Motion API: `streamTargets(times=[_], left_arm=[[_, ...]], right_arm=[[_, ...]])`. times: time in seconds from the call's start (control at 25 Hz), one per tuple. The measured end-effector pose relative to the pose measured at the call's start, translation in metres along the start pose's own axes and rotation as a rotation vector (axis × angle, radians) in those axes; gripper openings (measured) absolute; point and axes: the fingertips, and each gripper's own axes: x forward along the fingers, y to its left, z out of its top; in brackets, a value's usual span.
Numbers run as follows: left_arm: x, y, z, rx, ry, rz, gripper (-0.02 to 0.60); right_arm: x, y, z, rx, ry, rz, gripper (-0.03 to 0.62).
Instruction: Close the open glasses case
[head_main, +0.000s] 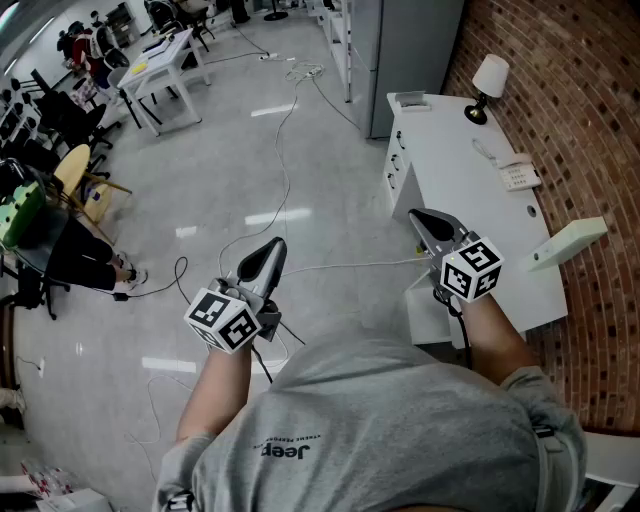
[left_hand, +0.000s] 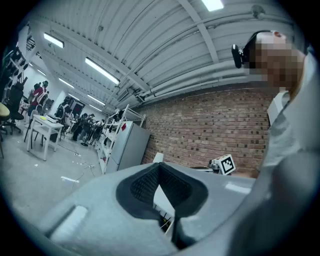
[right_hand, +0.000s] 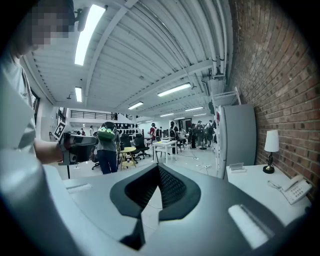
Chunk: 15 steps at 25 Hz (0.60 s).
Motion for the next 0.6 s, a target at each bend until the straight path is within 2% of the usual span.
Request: streamTargets(times=[0.6], left_arm=[[0.023,-0.007,0.0,0.003,-0.001,-0.007,-0.005]], right_arm=[[-0.002,-0.018,0.005,0.007,0.001,0.02,0.008]])
